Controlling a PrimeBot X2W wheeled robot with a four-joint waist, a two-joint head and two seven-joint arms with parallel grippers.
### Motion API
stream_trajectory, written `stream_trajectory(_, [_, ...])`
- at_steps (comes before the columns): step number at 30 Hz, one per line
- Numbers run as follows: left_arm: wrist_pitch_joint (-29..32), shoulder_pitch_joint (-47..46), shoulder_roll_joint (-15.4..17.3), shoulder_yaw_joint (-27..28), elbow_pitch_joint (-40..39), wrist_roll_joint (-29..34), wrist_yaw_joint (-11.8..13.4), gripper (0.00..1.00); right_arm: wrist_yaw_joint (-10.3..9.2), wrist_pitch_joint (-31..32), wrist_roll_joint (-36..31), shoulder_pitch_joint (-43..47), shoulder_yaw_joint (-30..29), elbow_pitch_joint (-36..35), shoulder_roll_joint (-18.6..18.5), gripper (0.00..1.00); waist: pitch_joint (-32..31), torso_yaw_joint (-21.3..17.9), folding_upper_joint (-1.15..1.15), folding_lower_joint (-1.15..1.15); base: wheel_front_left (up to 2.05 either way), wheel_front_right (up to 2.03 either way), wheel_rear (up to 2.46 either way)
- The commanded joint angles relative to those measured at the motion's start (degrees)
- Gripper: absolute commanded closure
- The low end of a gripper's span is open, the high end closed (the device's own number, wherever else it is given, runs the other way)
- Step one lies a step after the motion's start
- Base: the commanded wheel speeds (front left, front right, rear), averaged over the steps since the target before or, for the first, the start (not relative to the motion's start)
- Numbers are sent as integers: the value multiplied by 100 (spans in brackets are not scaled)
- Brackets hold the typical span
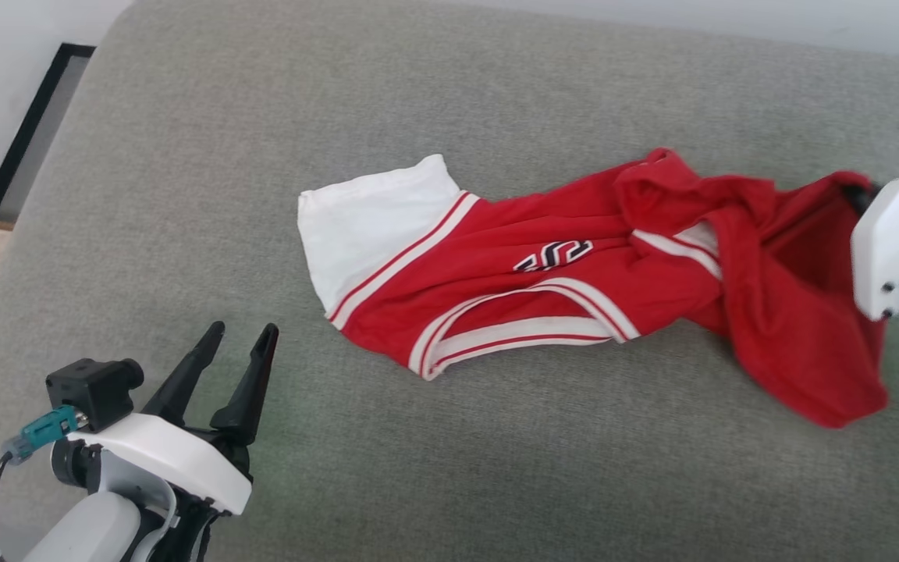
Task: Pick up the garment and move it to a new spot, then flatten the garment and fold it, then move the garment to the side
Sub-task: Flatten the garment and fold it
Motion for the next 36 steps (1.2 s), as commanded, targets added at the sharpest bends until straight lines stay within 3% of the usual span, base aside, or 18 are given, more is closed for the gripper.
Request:
stream_trajectory(1, [-37, -94, -34, -4, 23, 67, -40, 0, -4, -64, 36, -147, -39, 167, -13, 100, 19, 43, 0, 0, 0, 0, 0])
stream_trajectory(9, [-81, -224, -182, -71, 194, 123, -194, 0, -4, -371, -286, -853, -273, 1803, -170, 100, 148, 227, 0, 0, 0, 0, 0])
stream_trajectory(10, [-87, -237, -199, -74, 224, 138, -213, 0, -4, -429, -323, -942, -298, 1975, -164, 91, 163, 237, 0, 0, 0, 0, 0])
stream_trajectory(12, [-103, -242, -226, -70, 270, 154, -237, 0, -4, -537, -389, -1094, -280, 2255, -157, 45, 185, 246, 0, 0, 0, 0, 0])
stream_trajectory(13, [-114, -240, -234, -65, 289, 159, -239, 0, -4, -614, -404, -1161, -295, 2343, -144, 0, 188, 240, 0, 0, 0, 0, 0])
stream_trajectory(22, [-163, -170, -197, 23, 403, 159, -271, 0, -4, -1115, -229, -1168, 167, 2259, -136, 0, 97, 10, 0, 0, 0, 0, 0])
stream_trajectory(32, [-179, -31, -48, 155, 398, 178, -177, 0, -4, -1275, 278, -613, 559, 1107, -117, 0, -73, -327, 0, 0, 0, 0, 0])
stream_trajectory(36, [-185, 43, -32, 172, 382, 198, -136, 0, -3, -1124, 464, -196, 647, 463, 66, 0, -172, -442, 0, 0, 0, 0, 0])
